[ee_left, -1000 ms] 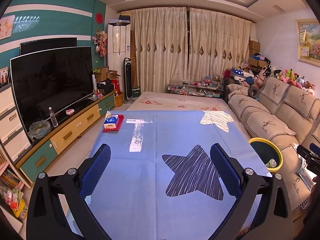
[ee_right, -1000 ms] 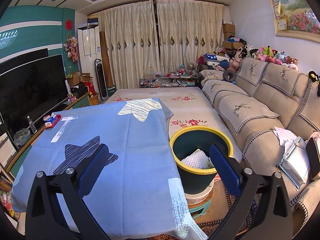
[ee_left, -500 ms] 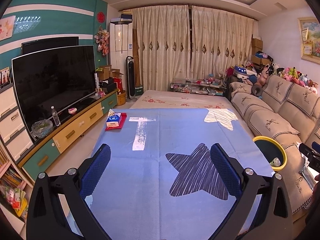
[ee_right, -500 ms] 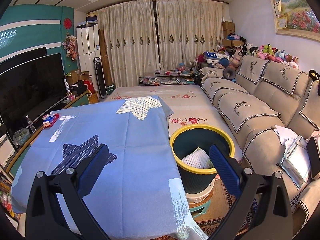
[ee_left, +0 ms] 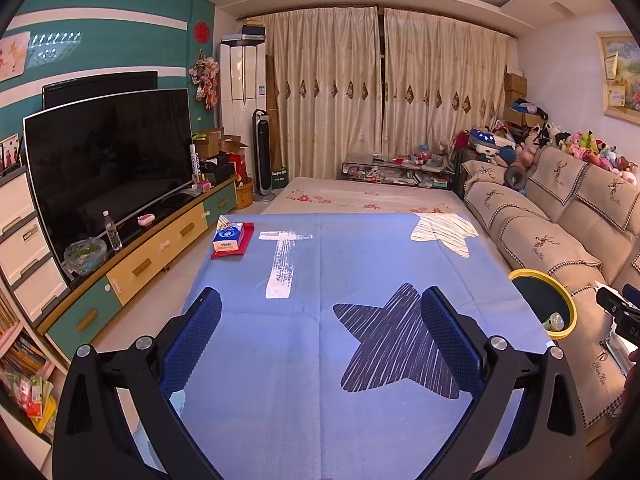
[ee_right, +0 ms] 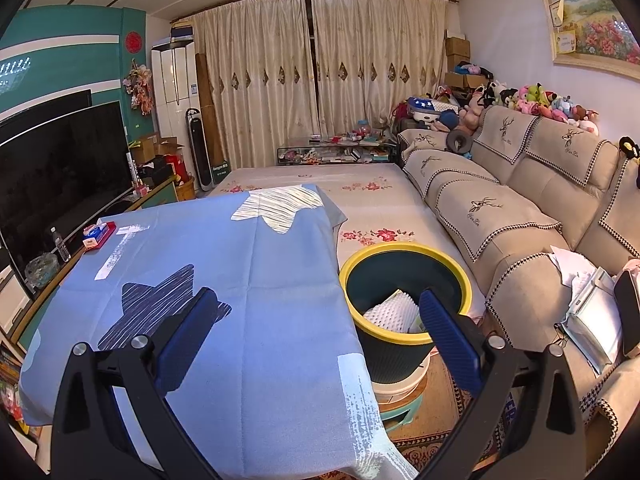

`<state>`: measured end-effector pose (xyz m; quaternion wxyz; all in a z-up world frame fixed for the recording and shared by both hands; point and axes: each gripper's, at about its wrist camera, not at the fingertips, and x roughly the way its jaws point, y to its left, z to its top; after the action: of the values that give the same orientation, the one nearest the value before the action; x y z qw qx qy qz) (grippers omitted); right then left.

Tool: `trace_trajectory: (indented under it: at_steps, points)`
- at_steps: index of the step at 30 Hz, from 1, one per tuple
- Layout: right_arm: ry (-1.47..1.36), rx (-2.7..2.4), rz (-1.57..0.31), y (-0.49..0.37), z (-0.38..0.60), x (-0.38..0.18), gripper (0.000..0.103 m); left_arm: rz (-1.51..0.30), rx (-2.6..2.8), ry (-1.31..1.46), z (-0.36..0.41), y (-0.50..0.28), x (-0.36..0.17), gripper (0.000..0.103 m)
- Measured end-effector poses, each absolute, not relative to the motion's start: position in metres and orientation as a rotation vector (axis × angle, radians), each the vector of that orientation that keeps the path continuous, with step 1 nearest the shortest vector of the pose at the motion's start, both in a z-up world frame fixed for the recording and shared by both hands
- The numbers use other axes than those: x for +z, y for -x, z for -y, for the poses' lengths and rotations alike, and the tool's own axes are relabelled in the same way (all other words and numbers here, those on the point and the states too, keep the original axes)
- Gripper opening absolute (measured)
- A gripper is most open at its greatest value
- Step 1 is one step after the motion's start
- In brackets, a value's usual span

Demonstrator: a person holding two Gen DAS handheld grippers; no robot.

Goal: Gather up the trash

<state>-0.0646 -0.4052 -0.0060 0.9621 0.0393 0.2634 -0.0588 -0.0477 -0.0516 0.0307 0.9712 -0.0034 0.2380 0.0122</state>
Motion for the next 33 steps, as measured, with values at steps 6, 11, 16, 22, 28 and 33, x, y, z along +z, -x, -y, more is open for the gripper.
trace_trajectory:
  at_steps: [6, 11, 16, 22, 28, 33]
  points:
    - [-0.079, -0.119, -0.534, 0.0645, 0.4051, -0.0059, 0.096, -0.483, 0.026, 0.006, 0.0522, 0.0463, 0.029, 0.098]
    - [-0.079, -0.12, -0.534, 0.0645, 0.405, -0.0057, 0.096, -0.484, 0.026, 0.006, 0.0515, 0.0464, 0.029, 0.098]
    - [-0.079, -0.12, -0.536, 0.0634, 0.4048, -0.0067, 0.096, -0.484, 0.026, 0.006, 0.0518, 0.0462, 0.0287, 0.098]
    - [-0.079, -0.119, -0.538, 0.0628, 0.4044, -0.0092, 0.096, -0.484, 0.026, 0.005, 0.0516, 0.0463, 0.0292, 0.098]
    - [-0.079, -0.118, -0.539, 0.0625, 0.4044, -0.0106, 0.096, -0.488, 0.026, 0.004, 0.051, 0.0449, 0.0263, 0.098]
    - [-0.08, -0.118, -0.541, 0.0624, 0.4034, -0.0138, 0.096, -0.488, 0.027, 0.005, 0.051, 0.0448, 0.0263, 0.098]
